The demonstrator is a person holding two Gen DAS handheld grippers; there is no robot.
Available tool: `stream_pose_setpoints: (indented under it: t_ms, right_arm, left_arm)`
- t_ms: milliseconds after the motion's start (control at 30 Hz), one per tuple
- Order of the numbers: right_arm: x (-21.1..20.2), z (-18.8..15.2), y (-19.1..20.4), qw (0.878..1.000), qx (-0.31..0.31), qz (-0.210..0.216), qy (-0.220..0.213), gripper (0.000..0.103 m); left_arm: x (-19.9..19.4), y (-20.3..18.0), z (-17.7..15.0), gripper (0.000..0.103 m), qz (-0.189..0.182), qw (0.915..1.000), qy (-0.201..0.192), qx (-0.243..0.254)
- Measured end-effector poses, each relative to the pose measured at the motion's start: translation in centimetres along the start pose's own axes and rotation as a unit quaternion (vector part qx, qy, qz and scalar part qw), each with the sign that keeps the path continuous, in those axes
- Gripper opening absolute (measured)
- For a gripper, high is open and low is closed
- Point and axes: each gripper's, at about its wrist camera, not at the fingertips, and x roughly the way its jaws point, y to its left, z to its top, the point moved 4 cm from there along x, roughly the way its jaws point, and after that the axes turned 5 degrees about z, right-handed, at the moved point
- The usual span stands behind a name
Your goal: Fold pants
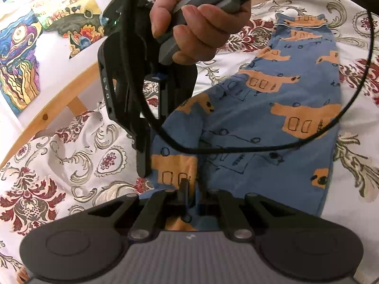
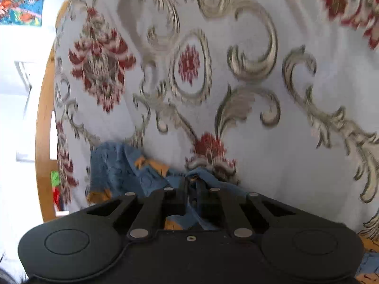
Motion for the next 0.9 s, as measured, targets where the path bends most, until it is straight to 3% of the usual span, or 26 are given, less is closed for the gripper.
stream_pose_setpoints:
  t_ms: [133, 333, 400, 500, 567, 633, 700, 733, 800, 833, 867, 900]
  right_arm:
    - [-1.7, 2.1, 0.2, 0.998, -0.041, -0.008, -0.040, 0.006]
    - [-1.1, 4.7, -1.7, 0.989, -0.117, -0.056, -0.069, 0.004]
    - [-1.4, 5.3, -2.7, 0.990, -0.112, -0.046, -0.071, 0.004]
    - [-3.1, 3.9, -1.5, 0.984, -0.148, -0.036, -0.095, 0.018]
    - [-4.3, 1.8, 0.1, 0.978, -0.185, -0.017, -0.093, 0.019]
    - [-4.5, -0.6, 0.8, 0.979, -0.188, 0.012, -0.082, 0.019]
    - [-3.9, -3.0, 0.5, 0.979, -0.189, 0.015, -0.077, 0.020]
    - [-3.5, -4.0, -0.1, 0.979, -0.190, 0.005, -0.075, 0.020]
    - [-3.0, -5.2, -1.9, 0.978, -0.189, -0.032, -0.086, 0.020]
    - [-2.9, -5.7, -2.9, 0.975, -0.189, -0.058, -0.098, 0.015]
    - [-3.1, -6.0, -3.6, 0.973, -0.189, -0.067, -0.113, 0.002]
    - [-3.3, -6.1, -4.1, 0.972, -0.186, -0.069, -0.127, 0.000]
  left_arm:
    - [-0.1, 0.9, 0.2, 0.024, 0.004, 0.9997, 0.000, -0.024]
    - [-0.3, 1.9, -1.3, 0.026, -0.026, 0.9952, 0.053, -0.079]
    - [-0.9, 2.5, -2.0, 0.026, -0.039, 0.9908, 0.068, -0.110]
    - [-2.1, 3.8, -3.1, 0.027, -0.048, 0.9833, 0.084, -0.154]
    - [-2.9, 4.8, -3.2, 0.029, -0.051, 0.9780, 0.085, -0.184]
    - [-3.4, 6.0, -3.0, 0.029, -0.043, 0.9716, 0.073, -0.221]
    - [-3.2, 7.3, -2.9, 0.039, -0.021, 0.9627, 0.063, -0.262]
    - [-3.0, 7.8, -2.9, 0.046, -0.010, 0.9577, 0.063, -0.280]
    - [-2.3, 8.9, -3.5, 0.047, 0.028, 0.9470, 0.085, -0.309]
    - [-2.0, 9.3, -4.1, 0.044, 0.052, 0.9398, 0.108, -0.320]
    - [-1.9, 9.7, -4.8, 0.043, 0.072, 0.9320, 0.127, -0.332]
    - [-2.1, 10.3, -5.7, 0.039, 0.088, 0.9228, 0.143, -0.347]
